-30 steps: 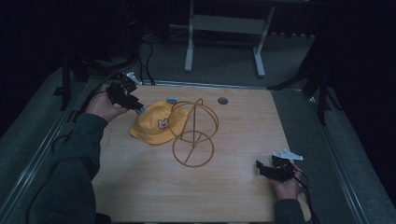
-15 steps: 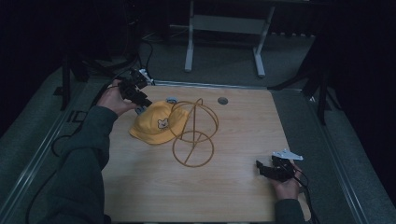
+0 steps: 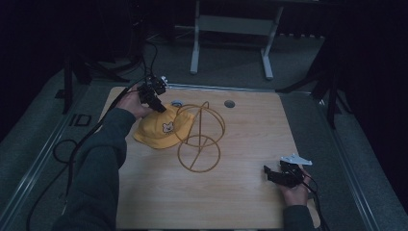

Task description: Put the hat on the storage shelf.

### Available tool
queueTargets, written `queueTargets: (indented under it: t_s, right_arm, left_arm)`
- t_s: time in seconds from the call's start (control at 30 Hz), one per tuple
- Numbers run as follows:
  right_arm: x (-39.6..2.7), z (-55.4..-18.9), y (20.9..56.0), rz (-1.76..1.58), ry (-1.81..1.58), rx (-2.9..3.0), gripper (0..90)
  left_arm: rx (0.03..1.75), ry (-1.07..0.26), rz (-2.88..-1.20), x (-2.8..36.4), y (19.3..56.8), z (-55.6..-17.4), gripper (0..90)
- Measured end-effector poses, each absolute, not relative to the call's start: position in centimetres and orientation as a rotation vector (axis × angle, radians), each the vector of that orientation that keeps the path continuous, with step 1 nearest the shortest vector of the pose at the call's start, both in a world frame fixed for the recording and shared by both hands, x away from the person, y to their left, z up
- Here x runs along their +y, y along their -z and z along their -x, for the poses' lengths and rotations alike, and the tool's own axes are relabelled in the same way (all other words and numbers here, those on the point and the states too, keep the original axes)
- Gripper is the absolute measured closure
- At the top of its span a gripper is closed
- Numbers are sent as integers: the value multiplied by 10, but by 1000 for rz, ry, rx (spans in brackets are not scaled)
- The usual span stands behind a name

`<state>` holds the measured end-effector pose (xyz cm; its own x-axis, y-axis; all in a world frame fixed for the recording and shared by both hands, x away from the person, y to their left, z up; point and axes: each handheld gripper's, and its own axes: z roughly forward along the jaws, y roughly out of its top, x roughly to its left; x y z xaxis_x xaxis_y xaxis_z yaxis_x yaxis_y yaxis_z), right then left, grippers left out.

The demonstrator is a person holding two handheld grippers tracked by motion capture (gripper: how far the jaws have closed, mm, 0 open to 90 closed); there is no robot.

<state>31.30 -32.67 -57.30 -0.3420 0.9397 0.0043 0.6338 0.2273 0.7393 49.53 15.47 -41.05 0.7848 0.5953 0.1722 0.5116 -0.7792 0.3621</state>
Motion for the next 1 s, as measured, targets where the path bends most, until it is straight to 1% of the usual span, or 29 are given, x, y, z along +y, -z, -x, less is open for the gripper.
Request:
queueTargets:
  t_s: [0.2,0.33,0.4,0.47,0.5,0.6,1.0]
  right_arm:
    - [-327,-313,573,-1444,-914,2061,251]
    - [-327,-313,573,-1444,-914,2061,251]
    - [-327,-313,573,-1444,-914,2061,251]
    - [-327,-313,573,-1444,-914,2061,251]
    - [-327,-313,573,-1444,-914,2061,251]
    - [-327,-313,573,-1444,-914,2061,251]
    - [-327,-313,573,-1444,-914,2062,251]
  left_arm:
    - [848,-410,-2719,146,420,-503,564]
    - [863,-386,-2747,142,430,-508,570]
    - [862,-381,-2745,140,432,-509,610]
    - [850,-396,-2753,139,434,-509,704]
    - [847,-395,-2758,139,434,-509,735]
    - [844,-412,-2767,139,434,-509,780]
    - [865,-425,-2789,149,419,-503,796]
